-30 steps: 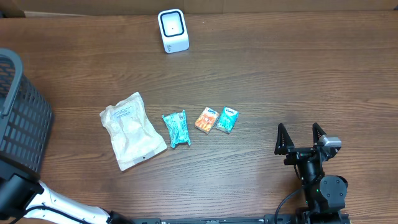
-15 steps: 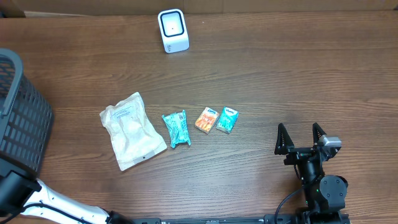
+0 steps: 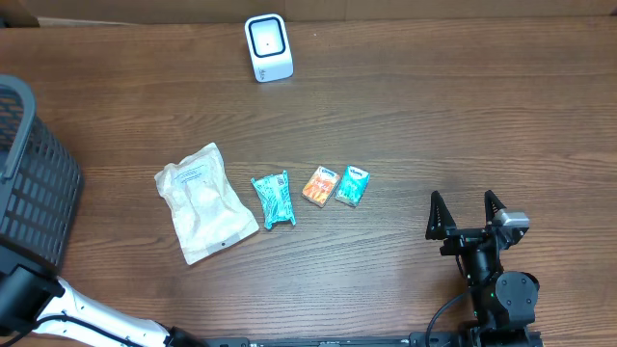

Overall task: Scan the item barcode
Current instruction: 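Grasp the green-capped bottle by its cap with left gripper and lift, then carry the green-capped bottle toward the scanner and table center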

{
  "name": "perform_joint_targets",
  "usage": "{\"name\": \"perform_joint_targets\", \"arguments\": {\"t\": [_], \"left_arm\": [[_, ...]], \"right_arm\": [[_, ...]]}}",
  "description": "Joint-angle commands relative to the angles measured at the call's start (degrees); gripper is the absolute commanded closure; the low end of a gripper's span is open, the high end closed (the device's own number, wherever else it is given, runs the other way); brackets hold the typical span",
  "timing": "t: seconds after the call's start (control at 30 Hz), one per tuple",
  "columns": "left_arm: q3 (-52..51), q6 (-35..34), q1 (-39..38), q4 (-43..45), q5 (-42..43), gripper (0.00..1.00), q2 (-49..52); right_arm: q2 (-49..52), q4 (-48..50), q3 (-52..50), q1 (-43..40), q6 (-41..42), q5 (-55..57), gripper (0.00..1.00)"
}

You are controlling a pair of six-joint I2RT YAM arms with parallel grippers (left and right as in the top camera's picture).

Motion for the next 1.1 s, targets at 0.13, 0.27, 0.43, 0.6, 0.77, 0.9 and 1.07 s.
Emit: {"name": "perform_joint_targets", "arguments": {"t": [0.13, 0.27, 0.43, 0.6, 0.77, 0.9, 1.07], "left_arm": [[9.97, -3.78, -2.25, -7.58, 4.57, 0.54, -2.54], [16.52, -4.83, -3.74, -10.69, 13.29, 0.54, -5.20], [24.50, -5.73, -6.25, -12.72, 22.38, 0.55, -10.27], [27.85, -6.91, -10.16, -12.81, 30.58, 0.56, -17.70], [27.93, -7.15, -16.00, -13.33, 32.61, 0.56, -25.14], [27.93, -7.17, -22.53, -16.39, 34.16, 0.57, -28.81], [27.58, -7.13, -32.85, -21.79, 34.03, 0.57, -28.94]], "right_arm": [[-0.68, 0.37, -0.61, -0.07, 0.11, 0.24, 0.00], [-0.68, 0.37, -0.61, -0.07, 0.11, 0.24, 0.00], [-0.68, 0.37, -0.61, -0.07, 0.11, 0.24, 0.00], [-0.68, 0.37, -0.61, -0.07, 0.11, 0.24, 0.00], [-0.68, 0.37, -0.61, -0.07, 0.11, 0.24, 0.00], [-0.68, 0.37, -0.61, -0.07, 0.11, 0.24, 0.00], [-0.68, 0.37, -0.61, -0.07, 0.11, 0.24, 0.00]]}}
